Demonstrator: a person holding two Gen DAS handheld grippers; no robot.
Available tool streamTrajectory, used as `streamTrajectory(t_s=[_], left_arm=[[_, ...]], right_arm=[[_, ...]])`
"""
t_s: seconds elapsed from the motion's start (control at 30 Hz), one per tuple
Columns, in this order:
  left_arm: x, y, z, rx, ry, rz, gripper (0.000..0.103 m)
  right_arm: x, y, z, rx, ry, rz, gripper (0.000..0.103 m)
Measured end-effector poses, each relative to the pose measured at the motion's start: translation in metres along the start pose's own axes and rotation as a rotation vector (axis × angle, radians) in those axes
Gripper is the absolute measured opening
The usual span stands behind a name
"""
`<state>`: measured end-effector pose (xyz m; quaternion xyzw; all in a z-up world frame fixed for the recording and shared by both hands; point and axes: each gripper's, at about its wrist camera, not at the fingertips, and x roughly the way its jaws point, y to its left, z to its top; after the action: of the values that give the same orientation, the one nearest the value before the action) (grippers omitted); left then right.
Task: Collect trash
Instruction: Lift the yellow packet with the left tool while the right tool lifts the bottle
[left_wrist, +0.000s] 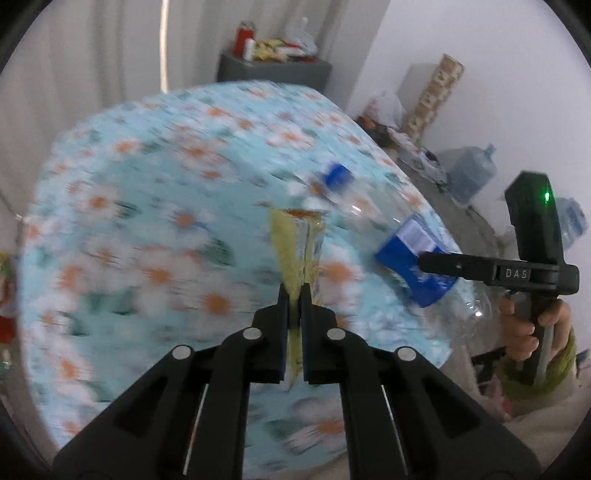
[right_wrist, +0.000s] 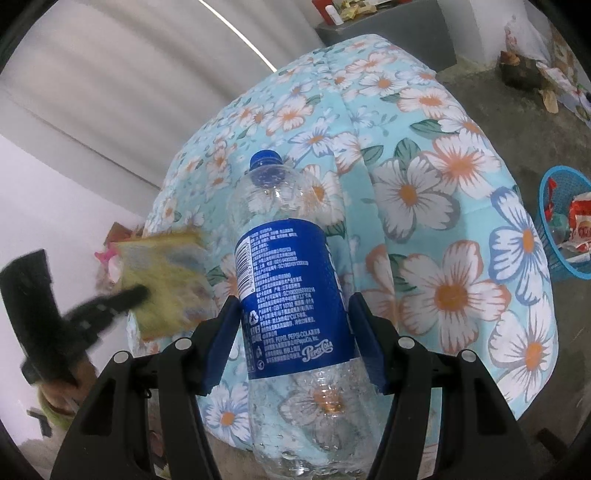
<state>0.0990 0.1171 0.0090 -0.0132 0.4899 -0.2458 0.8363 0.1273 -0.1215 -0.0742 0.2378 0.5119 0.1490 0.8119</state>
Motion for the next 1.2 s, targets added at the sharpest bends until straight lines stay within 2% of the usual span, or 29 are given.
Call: streamTrajectory(t_s=[0.1, 0.3, 0.5, 0.7, 1.2], left_arm=[[0.014, -0.013, 0.002, -0.002, -0.042, 0.019, 0.003], [0.027, -0.029, 0.003, -0.033, -0.073, -0.01, 0.003], [0.036, -0.048, 0.006, 0.04, -0.101, 0.06, 0.003], [0.04, -0.067, 0.005, 0.124, -0.12, 0.148, 0.003], [0.04, -0.078, 0.003, 0.168, -0.134, 0.191, 0.003]], right_arm=[[-0.001, -0.001, -0.001, 0.014, -0.004, 0.003, 0.059], [-0.006, -0.01, -0.002, 0.053, -0.023, 0.033, 0.059], [-0.017, -0.018, -0.004, 0.066, -0.045, 0.021, 0.06], [-0.011, -0.008, -0.007, -0.01, -0.014, -0.029, 0.061], [0.007, -0.003, 0.001, -0.043, 0.067, -0.009, 0.065]])
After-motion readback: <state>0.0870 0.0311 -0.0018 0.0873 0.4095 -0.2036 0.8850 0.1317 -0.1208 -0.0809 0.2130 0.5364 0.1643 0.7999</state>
